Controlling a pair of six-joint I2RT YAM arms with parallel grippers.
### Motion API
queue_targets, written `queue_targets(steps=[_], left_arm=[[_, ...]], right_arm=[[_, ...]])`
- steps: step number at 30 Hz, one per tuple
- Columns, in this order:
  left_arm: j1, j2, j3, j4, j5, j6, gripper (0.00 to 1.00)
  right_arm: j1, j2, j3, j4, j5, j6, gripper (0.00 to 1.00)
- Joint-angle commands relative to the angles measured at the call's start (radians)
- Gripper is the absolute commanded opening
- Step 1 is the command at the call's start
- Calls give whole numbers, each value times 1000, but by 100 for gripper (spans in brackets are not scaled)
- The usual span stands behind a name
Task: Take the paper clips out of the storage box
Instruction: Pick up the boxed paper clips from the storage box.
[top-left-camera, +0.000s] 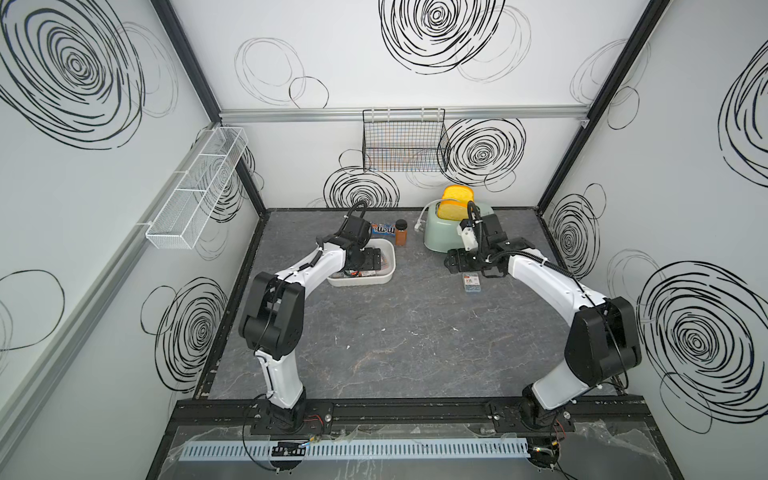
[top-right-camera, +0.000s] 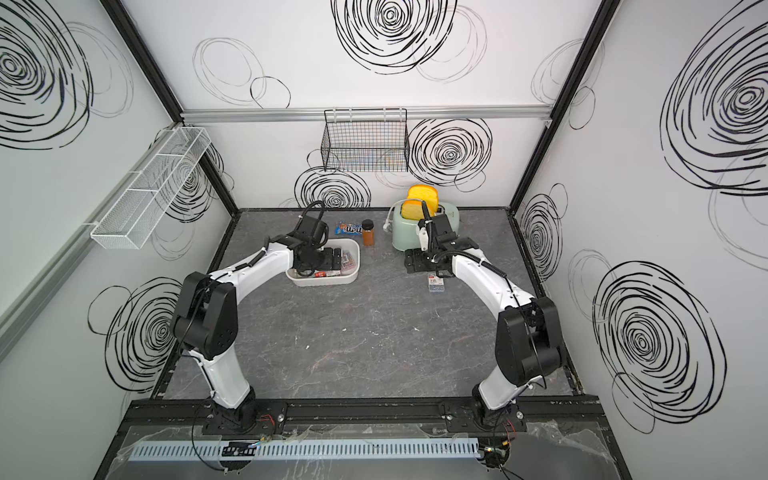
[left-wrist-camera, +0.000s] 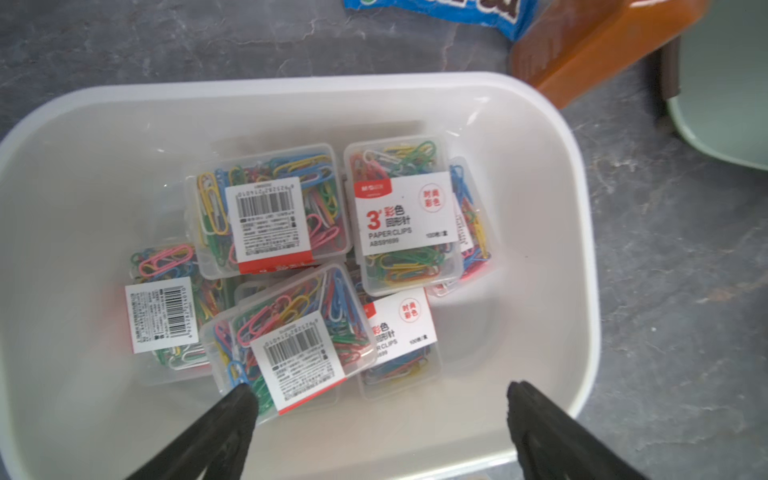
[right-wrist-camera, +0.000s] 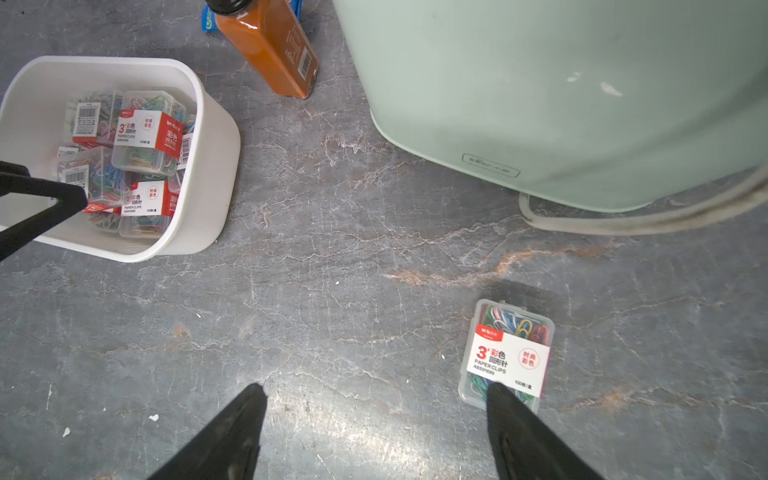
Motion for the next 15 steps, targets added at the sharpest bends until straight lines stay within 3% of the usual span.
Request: queue_targets(steps=[1, 15], left_arm=[[11, 11, 8, -2, -89, -24, 98], [36, 80, -16, 54, -110, -83, 98]], right_arm=[[1, -10, 25, -29, -24, -4, 85], [3, 17, 36, -25, -47, -8, 86]])
